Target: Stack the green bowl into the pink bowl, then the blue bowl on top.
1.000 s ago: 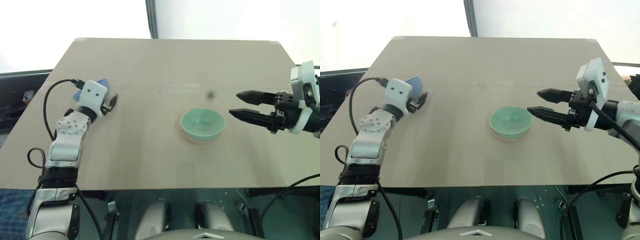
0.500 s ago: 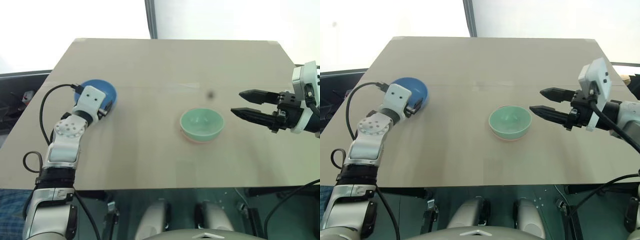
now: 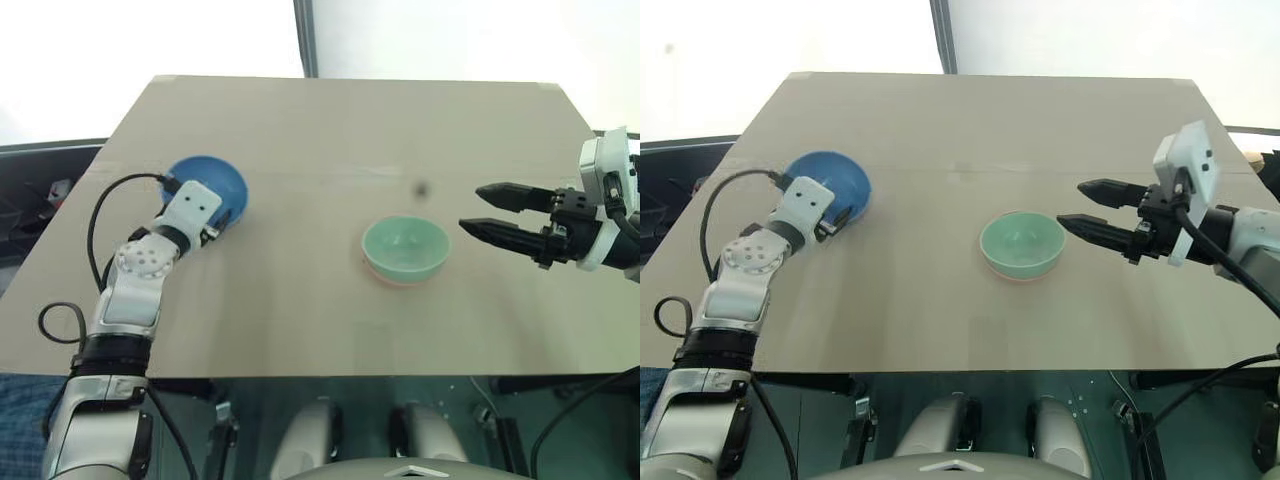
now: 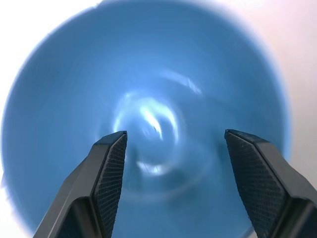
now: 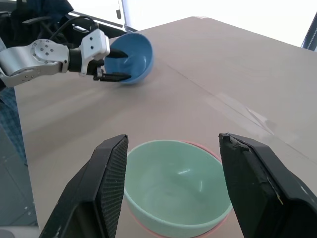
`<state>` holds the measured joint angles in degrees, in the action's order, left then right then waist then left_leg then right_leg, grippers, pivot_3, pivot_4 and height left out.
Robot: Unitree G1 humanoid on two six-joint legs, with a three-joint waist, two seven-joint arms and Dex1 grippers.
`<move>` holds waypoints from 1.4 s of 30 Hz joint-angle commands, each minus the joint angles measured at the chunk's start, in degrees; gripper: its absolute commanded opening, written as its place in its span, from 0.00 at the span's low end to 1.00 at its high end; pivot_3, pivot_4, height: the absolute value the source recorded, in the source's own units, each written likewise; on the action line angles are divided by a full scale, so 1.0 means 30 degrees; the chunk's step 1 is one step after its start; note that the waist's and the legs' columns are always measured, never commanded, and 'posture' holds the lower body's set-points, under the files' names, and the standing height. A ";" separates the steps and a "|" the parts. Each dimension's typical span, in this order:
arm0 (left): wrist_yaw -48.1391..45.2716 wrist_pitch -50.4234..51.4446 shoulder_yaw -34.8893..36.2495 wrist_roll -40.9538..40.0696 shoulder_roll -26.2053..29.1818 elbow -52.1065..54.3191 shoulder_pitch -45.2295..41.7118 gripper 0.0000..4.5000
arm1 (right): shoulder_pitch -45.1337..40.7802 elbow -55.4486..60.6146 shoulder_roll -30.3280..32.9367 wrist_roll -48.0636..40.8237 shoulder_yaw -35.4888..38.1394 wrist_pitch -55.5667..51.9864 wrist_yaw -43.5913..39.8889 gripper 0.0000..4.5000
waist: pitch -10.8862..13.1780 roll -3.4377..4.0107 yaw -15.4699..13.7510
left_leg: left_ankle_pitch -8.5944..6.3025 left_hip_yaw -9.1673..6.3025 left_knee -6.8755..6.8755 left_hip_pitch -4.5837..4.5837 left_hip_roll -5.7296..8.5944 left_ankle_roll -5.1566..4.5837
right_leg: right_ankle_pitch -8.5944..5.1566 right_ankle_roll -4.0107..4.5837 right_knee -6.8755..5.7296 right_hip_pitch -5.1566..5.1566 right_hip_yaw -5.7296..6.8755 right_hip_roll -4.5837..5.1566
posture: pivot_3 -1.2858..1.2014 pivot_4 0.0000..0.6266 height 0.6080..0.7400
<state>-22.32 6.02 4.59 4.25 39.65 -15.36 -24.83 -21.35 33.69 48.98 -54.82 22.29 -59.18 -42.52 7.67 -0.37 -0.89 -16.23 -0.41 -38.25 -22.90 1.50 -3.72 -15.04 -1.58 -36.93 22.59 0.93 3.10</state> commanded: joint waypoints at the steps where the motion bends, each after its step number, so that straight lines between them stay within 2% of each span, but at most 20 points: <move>1: 0.0636 -0.1076 0.1006 -0.0331 -0.0063 0.0268 -0.0496 0.74 | 0.0082 0.0275 0.0272 -0.0382 0.0194 0.0599 0.0110 0.69 | 0.0000 0.0000 0.0025 | 0.0000 0.0000 0.0001 0.0000 0.0000 0.0000 | 0.0000 0.0000 0.0000 0.0000 0.0001 0.0000 | 0.52 0.24 1.00; 25: -0.1695 -0.0162 0.0142 -0.0326 0.0165 -0.0322 0.0316 0.74 | 0.0899 0.0415 0.0864 -0.0983 0.0131 0.1113 0.0491 0.69 | -0.0005 -0.0009 0.0020 | 0.0001 0.0003 -0.0011 0.0004 0.0000 0.0000 | 0.0001 -0.0002 -0.0016 -0.0001 0.0001 -0.0003 | 0.52 0.24 1.00; 27: -0.1672 0.0027 0.0155 -0.0228 0.0215 -0.0447 0.0368 0.63 | 0.0982 0.0416 0.0913 -0.0992 0.0141 0.1146 0.0525 0.70 | -0.0006 -0.0009 0.0021 | 0.0001 0.0002 -0.0010 0.0004 0.0000 0.0000 | 0.0001 -0.0002 -0.0016 -0.0001 0.0001 -0.0003 | 0.52 0.24 1.00; 28: -0.1670 0.0104 0.0161 -0.0197 0.0225 -0.0436 0.0394 0.61 | 0.1017 0.0420 0.0932 -0.1016 0.0147 0.1165 0.0535 0.70 | -0.0006 -0.0009 0.0022 | 0.0001 0.0002 -0.0010 0.0004 0.0000 0.0000 | 0.0001 -0.0002 -0.0016 0.0000 0.0001 -0.0003 | 0.52 0.24 1.00; 29: -0.1688 0.0182 0.0159 -0.0190 0.0226 -0.0397 0.0418 0.49 | 0.1062 0.0440 0.0939 -0.1047 0.0151 0.1178 0.0553 0.70 | -0.0006 -0.0009 0.0022 | 0.0001 0.0002 -0.0010 0.0004 0.0000 0.0000 | 0.0001 -0.0002 -0.0016 -0.0001 0.0001 -0.0003 | 0.52 0.24 1.00; 30: -0.1603 0.0296 0.0177 -0.0142 0.0231 -0.0401 0.0419 0.43 | 0.1099 0.0450 0.0945 -0.1060 0.0150 0.1193 0.0576 0.70 | -0.0006 -0.0009 0.0023 | 0.0001 0.0002 -0.0011 0.0005 0.0000 0.0000 | 0.0001 -0.0002 -0.0017 0.0000 0.0001 -0.0003 | 0.52 0.24 1.00; 31: -0.1525 0.0363 0.0188 -0.0095 0.0245 -0.0461 0.0404 0.29 | 0.1131 0.0447 0.0952 -0.1069 0.0159 0.1211 0.0593 0.70 | -0.0006 -0.0010 0.0023 | 0.0002 0.0002 -0.0012 0.0005 0.0000 0.0000 | 0.0001 -0.0002 -0.0020 -0.0001 0.0001 -0.0004 | 0.52 0.24 1.00; 32: -0.1475 0.0414 0.0195 -0.0053 0.0273 -0.0548 0.0382 0.25 | 0.1141 0.0428 0.0959 -0.1069 0.0160 0.1225 0.0621 0.70 | -0.0006 -0.0009 0.0023 | 0.0002 0.0002 -0.0014 0.0004 0.0000 0.0000 | 0.0001 -0.0002 -0.0021 -0.0001 0.0001 -0.0003 | 0.52 0.24 1.00; 34: -0.1440 0.0572 0.0224 -0.0034 0.0290 -0.0606 0.0349 0.05 | 0.1138 0.0386 0.0993 -0.1081 0.0169 0.1242 0.0634 0.70 | -0.0006 -0.0010 0.0020 | 0.0002 0.0002 -0.0015 0.0005 0.0000 0.0001 | 0.0001 -0.0002 -0.0023 -0.0001 0.0001 -0.0004 | 0.52 0.24 1.00; 35: -0.1467 0.0684 0.0229 -0.0037 0.0288 -0.0586 0.0353 0.02 | 0.1149 0.0381 0.1013 -0.1099 0.0187 0.1248 0.0628 0.70 | -0.0007 -0.0010 0.0020 | 0.0002 0.0003 -0.0015 0.0006 0.0000 0.0001 | 0.0001 -0.0002 -0.0025 -0.0001 0.0001 -0.0003 | 0.52 0.24 1.00; 42: -0.1854 0.0507 0.0079 -0.0402 -0.0084 -0.0355 0.0080 0.02 | 0.1151 0.0298 0.1273 -0.1276 0.0339 0.1205 0.0617 0.70 | -0.0008 -0.0012 0.0016 | 0.0001 0.0003 -0.0015 0.0006 0.0000 0.0000 | 0.0001 -0.0002 -0.0025 -0.0001 0.0001 -0.0003 | 0.52 0.24 1.00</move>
<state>-27.42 8.36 4.37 3.71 39.38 -17.43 -23.66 -17.73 33.71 51.82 -57.68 21.63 -56.71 -40.68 7.64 -0.40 -0.85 -16.22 -0.40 -38.29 -22.89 1.50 -3.72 -15.04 -1.58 -37.00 22.58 0.93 3.09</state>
